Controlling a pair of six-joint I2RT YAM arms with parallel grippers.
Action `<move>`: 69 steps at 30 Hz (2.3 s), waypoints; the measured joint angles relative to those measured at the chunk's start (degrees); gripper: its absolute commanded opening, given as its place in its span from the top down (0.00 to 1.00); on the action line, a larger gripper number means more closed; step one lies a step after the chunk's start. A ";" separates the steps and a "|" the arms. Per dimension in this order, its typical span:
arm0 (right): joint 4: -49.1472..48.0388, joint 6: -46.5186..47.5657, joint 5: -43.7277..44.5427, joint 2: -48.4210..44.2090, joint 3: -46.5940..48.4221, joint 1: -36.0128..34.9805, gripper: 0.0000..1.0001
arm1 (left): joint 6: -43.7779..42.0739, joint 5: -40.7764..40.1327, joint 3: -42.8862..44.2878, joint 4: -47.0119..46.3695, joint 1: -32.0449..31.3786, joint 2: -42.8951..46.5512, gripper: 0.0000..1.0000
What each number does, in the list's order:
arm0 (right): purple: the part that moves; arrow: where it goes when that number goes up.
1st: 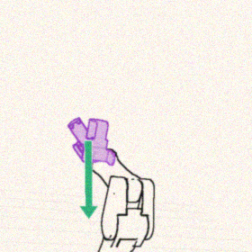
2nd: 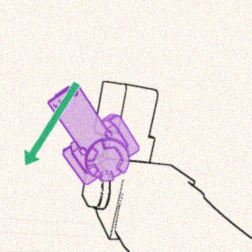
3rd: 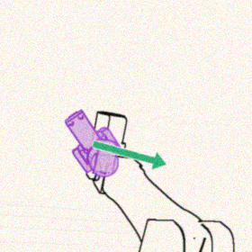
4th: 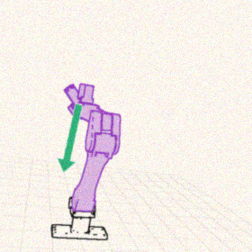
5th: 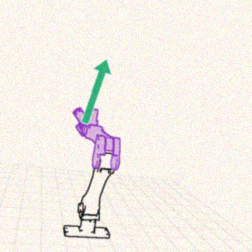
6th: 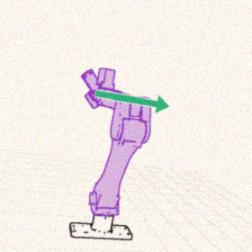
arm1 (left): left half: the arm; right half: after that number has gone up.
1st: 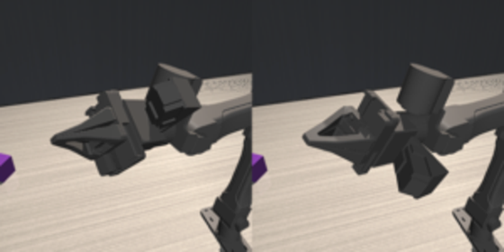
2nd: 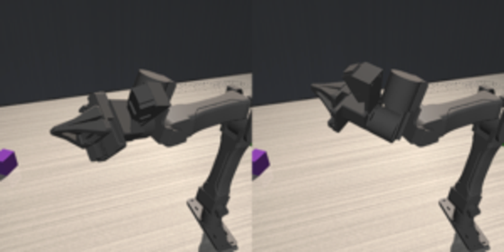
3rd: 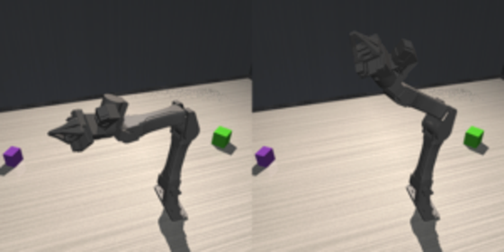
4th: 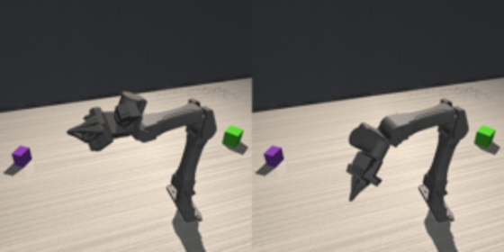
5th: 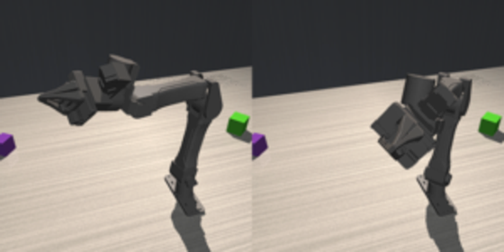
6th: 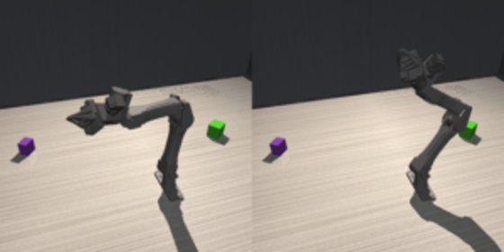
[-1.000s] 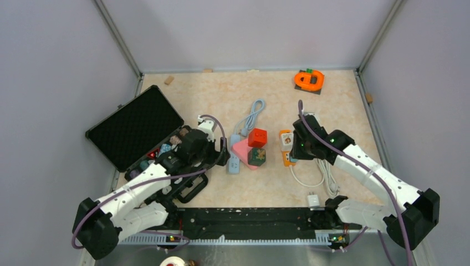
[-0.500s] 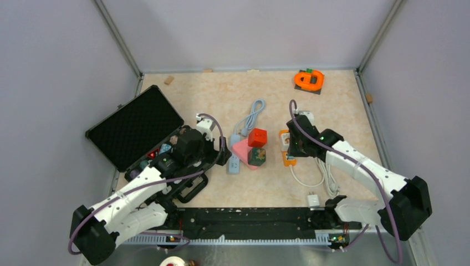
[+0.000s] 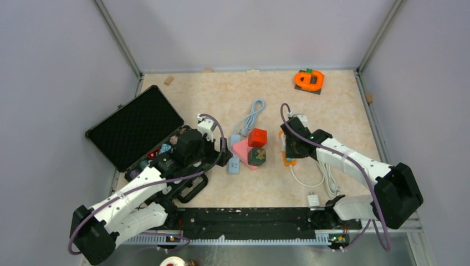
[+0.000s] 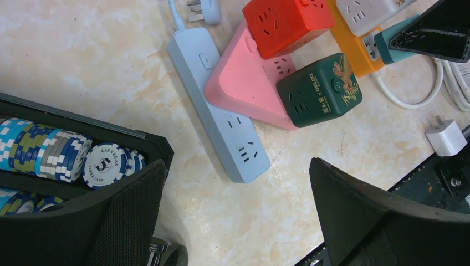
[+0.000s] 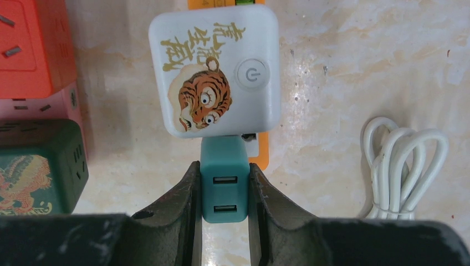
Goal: Insert the plug
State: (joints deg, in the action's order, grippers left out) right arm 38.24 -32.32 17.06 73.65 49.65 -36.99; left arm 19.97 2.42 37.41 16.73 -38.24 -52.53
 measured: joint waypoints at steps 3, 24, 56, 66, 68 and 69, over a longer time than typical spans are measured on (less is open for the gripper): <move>-1.49 0.17 0.37 0.24 -0.59 0.00 1.00 | -0.17 0.26 0.00 -0.02 0.00 0.00 0.01; -4.96 0.81 4.63 4.07 -1.77 -2.16 1.00 | -0.17 1.70 0.00 -1.11 0.00 0.00 0.01; 3.48 -0.48 -6.64 -3.13 4.20 -2.78 0.01 | -1.60 4.94 6.19 -0.28 0.04 -0.66 0.01; 0.61 1.31 -24.79 -12.07 0.63 13.57 0.01 | 4.35 13.16 8.68 -4.68 -7.78 -15.54 0.01; 0.02 1.77 -29.35 -13.81 -2.08 19.06 0.01 | 4.22 13.18 11.41 -4.85 -13.14 -19.76 0.01; -0.09 1.88 -31.26 -14.49 -3.23 21.57 0.01 | 3.85 13.40 12.83 -5.20 -15.54 -21.79 0.01</move>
State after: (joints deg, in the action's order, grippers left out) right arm 38.15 -30.44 -14.20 59.16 46.41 -15.42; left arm 23.81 15.81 50.24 11.53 -53.78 -74.32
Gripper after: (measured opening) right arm 0.985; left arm 0.986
